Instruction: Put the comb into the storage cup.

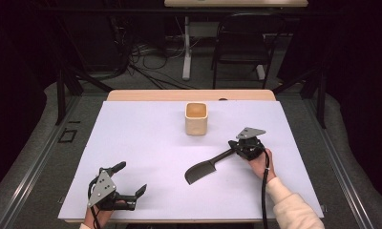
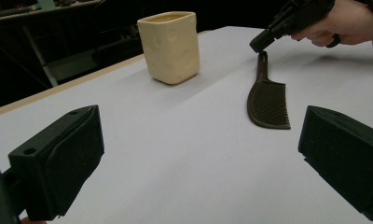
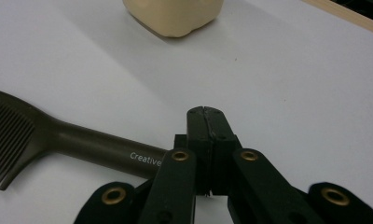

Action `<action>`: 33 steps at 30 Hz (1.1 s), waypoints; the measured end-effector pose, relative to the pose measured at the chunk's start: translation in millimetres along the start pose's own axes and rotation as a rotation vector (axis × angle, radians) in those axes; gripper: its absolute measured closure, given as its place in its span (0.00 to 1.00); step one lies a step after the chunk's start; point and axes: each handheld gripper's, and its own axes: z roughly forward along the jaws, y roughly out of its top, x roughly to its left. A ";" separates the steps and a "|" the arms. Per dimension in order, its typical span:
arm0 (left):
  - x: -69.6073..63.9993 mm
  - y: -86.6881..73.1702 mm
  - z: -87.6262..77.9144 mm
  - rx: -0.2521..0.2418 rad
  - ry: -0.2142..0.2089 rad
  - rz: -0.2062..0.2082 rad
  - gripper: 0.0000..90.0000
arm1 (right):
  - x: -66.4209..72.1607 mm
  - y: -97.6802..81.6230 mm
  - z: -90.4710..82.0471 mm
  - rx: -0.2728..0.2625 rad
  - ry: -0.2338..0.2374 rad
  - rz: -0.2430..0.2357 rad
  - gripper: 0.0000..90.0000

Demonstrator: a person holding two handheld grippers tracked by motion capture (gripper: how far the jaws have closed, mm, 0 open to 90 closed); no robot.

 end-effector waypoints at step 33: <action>-0.2 0.2 -2.0 -0.005 0.001 0.000 0.00 | 8.1 -8.3 -6.2 0.110 0.023 -0.069 1.00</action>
